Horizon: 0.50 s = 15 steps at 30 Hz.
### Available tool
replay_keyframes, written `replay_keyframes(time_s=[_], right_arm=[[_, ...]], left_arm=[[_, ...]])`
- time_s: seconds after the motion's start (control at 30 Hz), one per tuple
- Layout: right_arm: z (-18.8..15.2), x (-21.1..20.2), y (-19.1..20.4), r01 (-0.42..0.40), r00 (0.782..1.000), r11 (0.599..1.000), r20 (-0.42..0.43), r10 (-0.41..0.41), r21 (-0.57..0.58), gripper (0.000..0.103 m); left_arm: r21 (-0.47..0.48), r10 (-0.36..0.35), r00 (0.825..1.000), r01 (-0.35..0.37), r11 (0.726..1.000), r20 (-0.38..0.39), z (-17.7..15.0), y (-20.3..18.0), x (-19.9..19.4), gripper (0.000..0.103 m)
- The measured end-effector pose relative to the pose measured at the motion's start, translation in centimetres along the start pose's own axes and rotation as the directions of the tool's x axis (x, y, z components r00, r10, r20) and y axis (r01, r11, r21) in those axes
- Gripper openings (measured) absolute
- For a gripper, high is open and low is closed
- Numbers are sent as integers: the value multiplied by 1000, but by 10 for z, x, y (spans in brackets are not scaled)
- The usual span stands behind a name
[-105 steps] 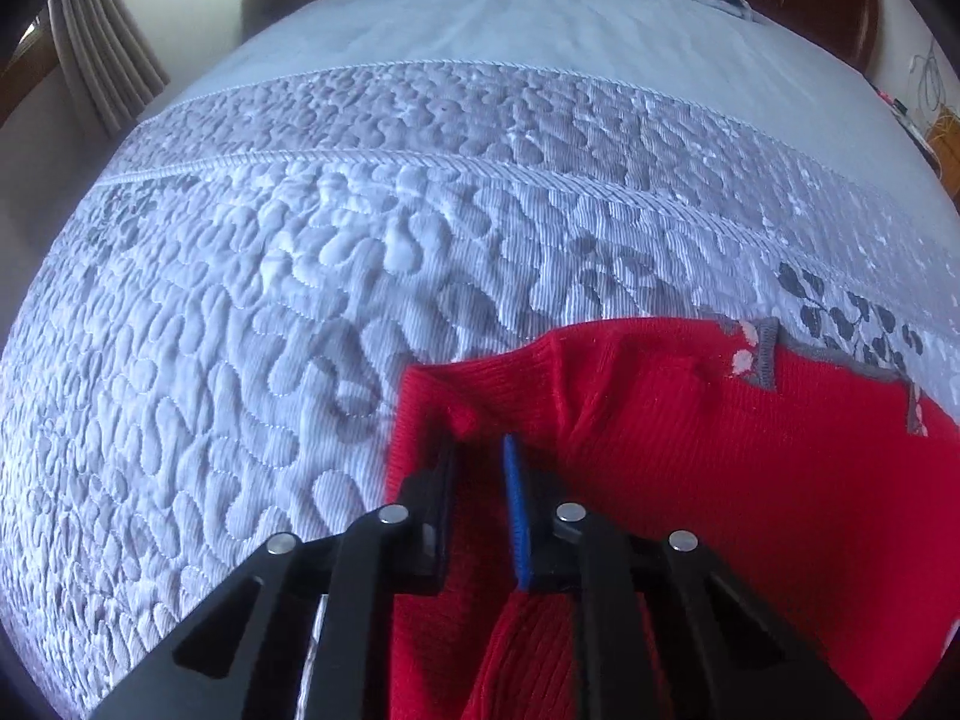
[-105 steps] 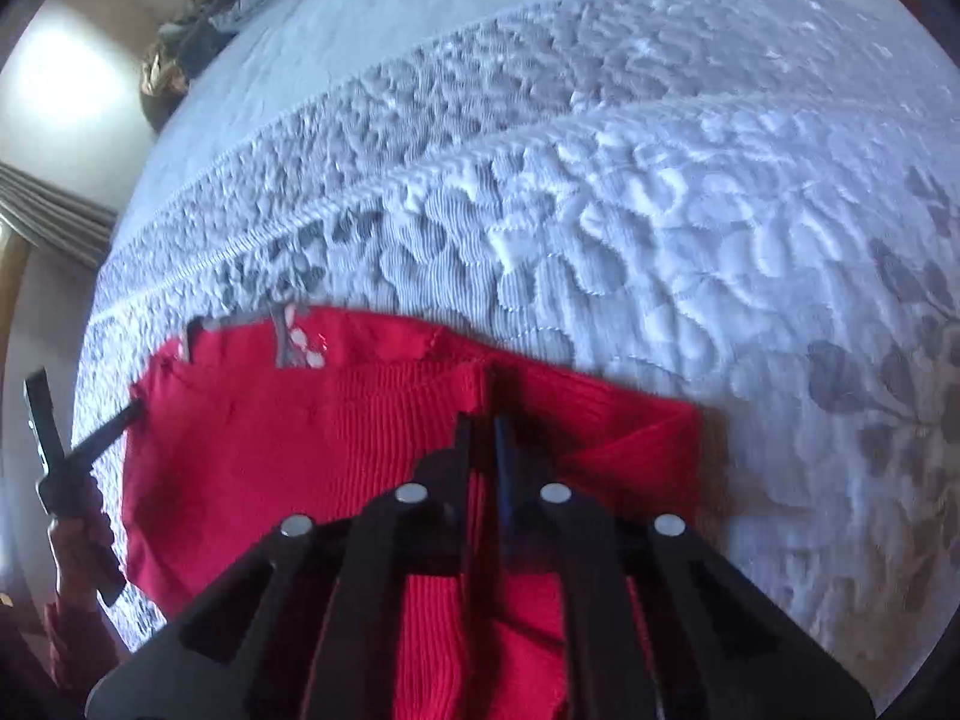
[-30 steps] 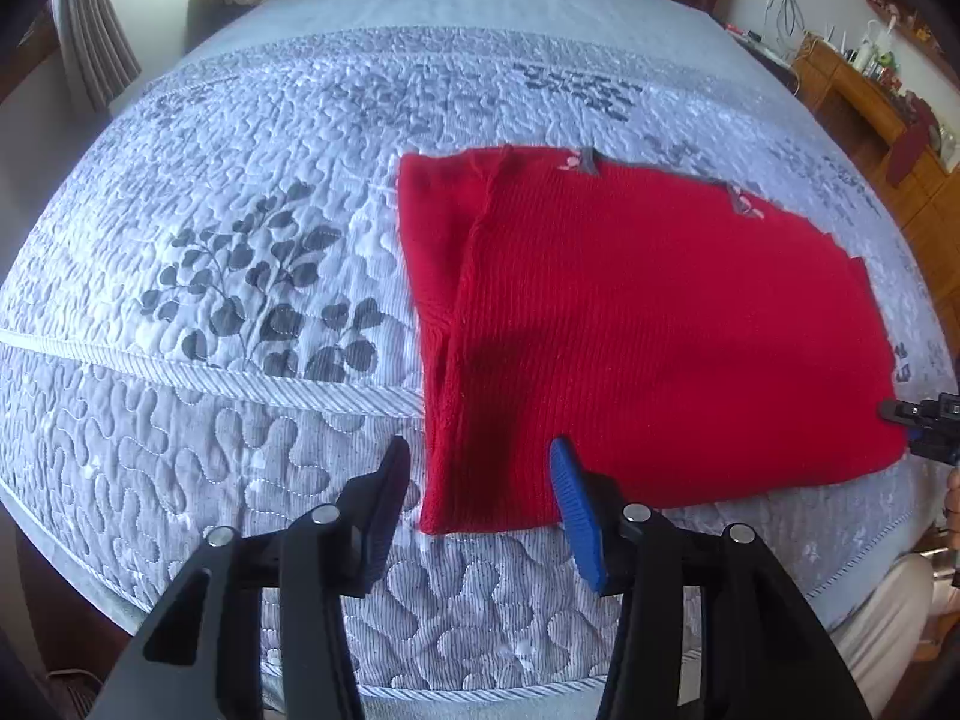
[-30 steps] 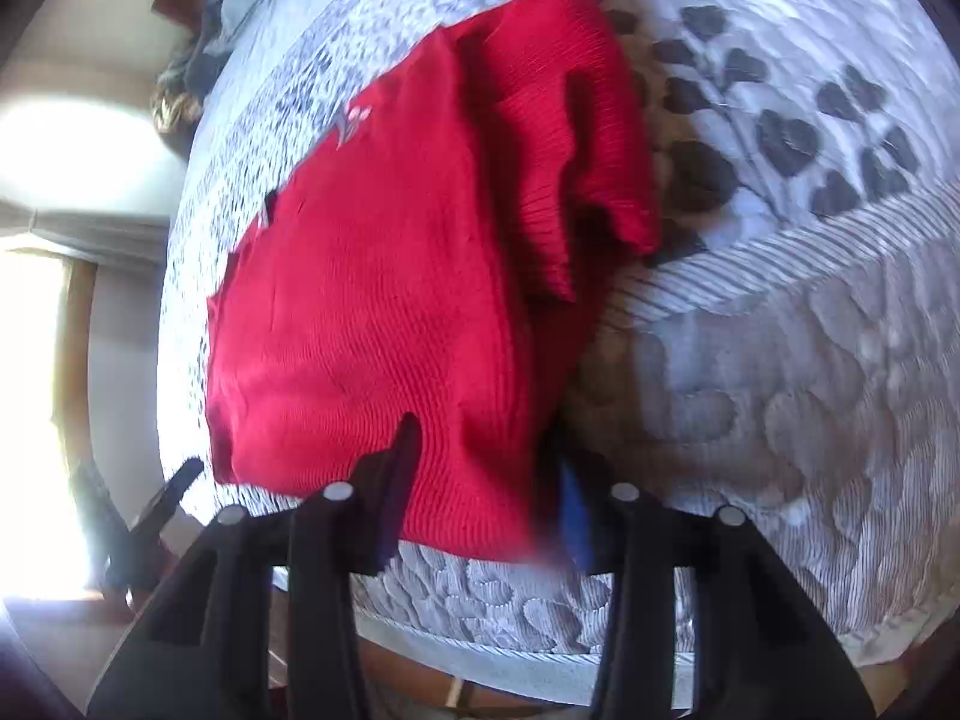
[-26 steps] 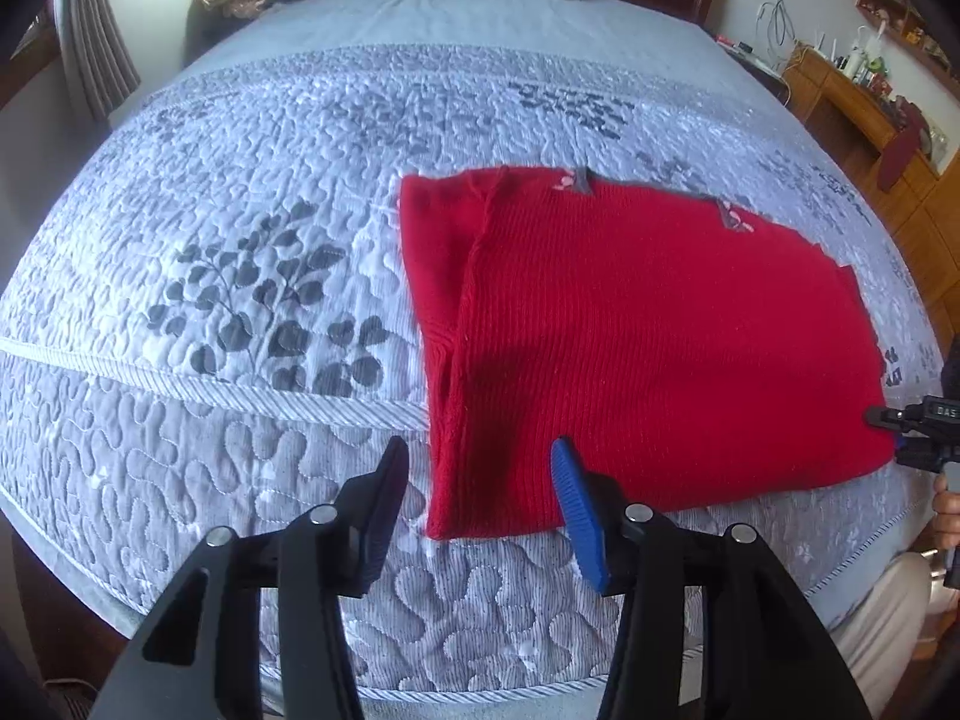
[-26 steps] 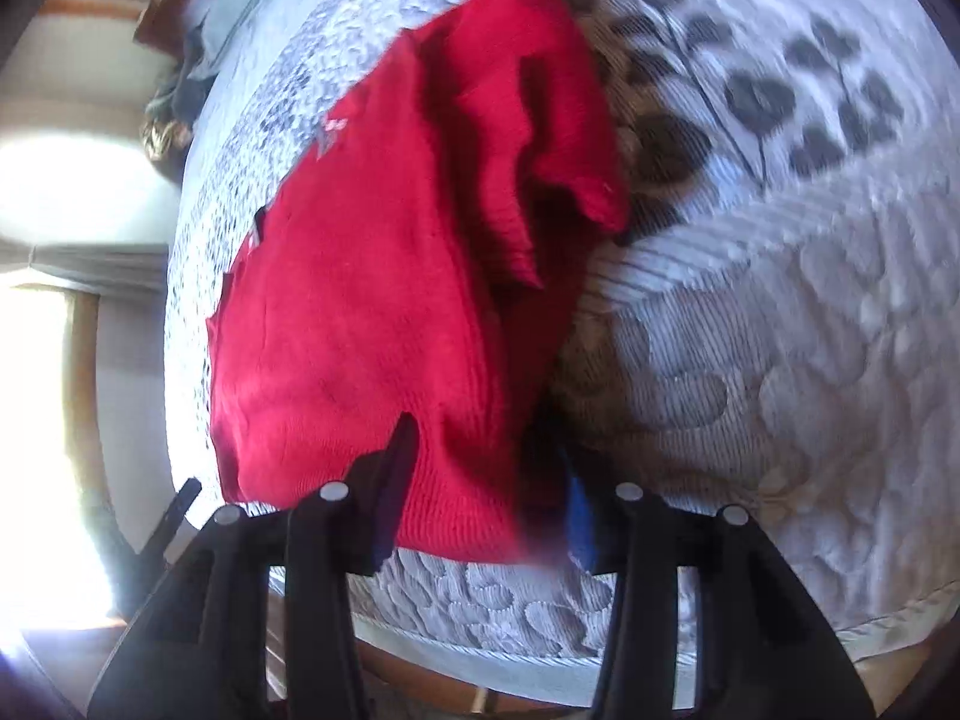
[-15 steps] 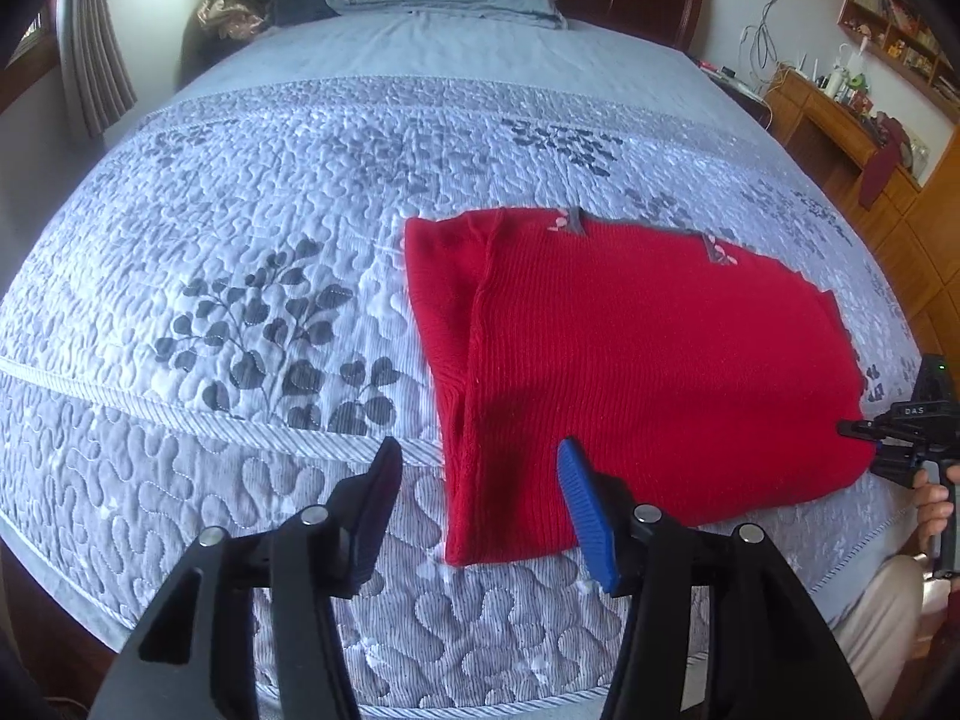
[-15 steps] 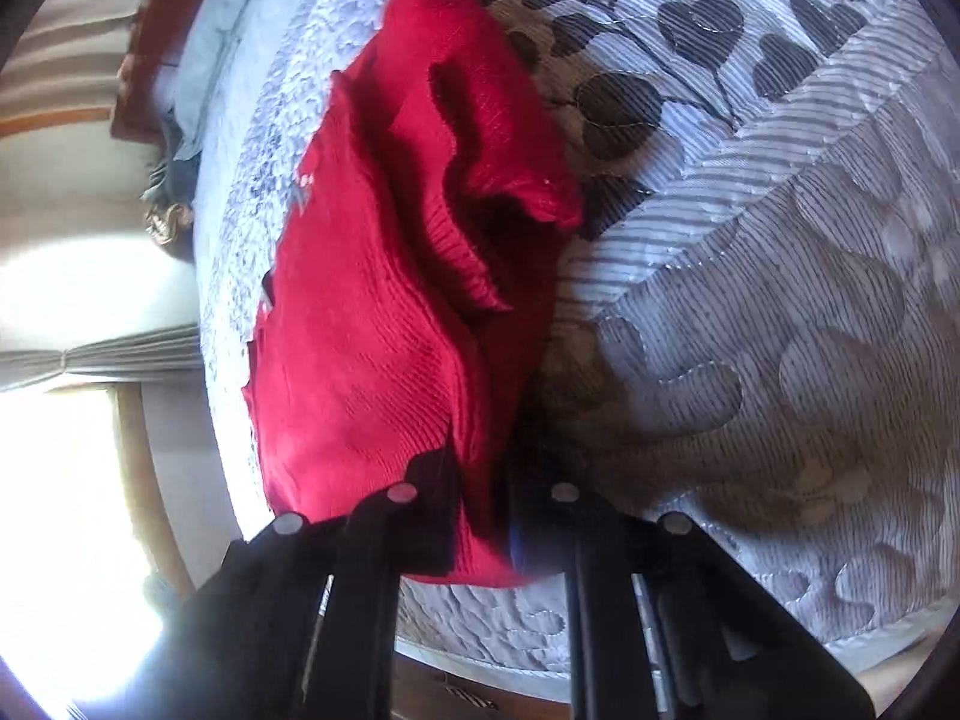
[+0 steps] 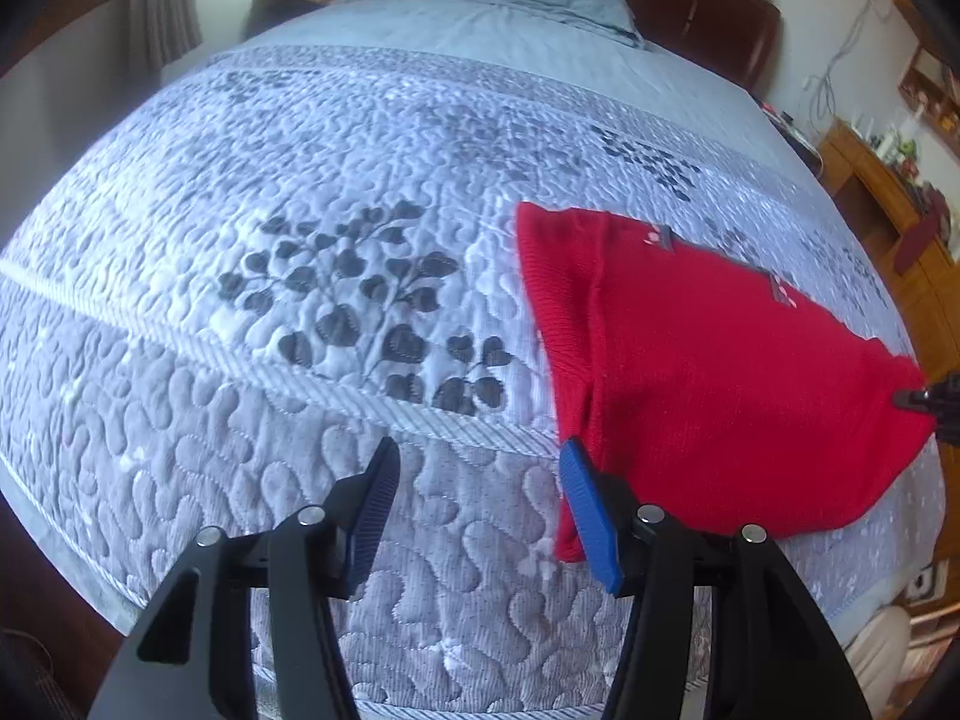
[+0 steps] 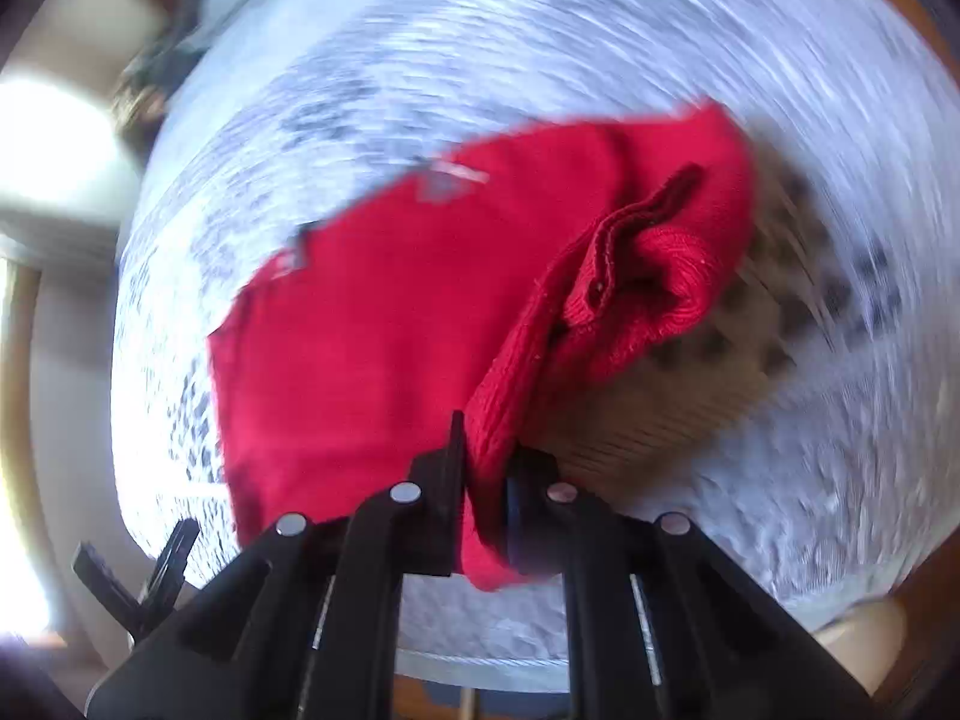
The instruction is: Fold small clothes
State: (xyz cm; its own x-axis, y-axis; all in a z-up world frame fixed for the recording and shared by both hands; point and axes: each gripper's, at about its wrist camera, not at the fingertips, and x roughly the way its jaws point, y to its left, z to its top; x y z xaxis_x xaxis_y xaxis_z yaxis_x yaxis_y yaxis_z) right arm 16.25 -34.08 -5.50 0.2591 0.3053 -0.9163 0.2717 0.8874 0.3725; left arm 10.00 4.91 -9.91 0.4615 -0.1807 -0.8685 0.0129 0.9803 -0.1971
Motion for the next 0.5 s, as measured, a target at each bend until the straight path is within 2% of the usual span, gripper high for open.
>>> replay_keyframes(time_s=[0.13,0.3,0.43,0.5], right_arm=[[0,6,102,10,1000,974,20,-6,-226,9],[-30,51,207,-33,999,890,-41,16,-455,9],[-63,106,247,-77,990,831,-139,0,-550,11],[-71,128,243,-104,980,839,-199,-6,-534,19]], left_arm=[[-18,16,1000,-16,1000,12,0,12,-5,56],[-60,31,999,-29,998,27,2,30,-13,60],[-94,45,999,-43,995,21,2,45,-12,60],[-100,45,999,-44,994,6,1,47,-8,60]])
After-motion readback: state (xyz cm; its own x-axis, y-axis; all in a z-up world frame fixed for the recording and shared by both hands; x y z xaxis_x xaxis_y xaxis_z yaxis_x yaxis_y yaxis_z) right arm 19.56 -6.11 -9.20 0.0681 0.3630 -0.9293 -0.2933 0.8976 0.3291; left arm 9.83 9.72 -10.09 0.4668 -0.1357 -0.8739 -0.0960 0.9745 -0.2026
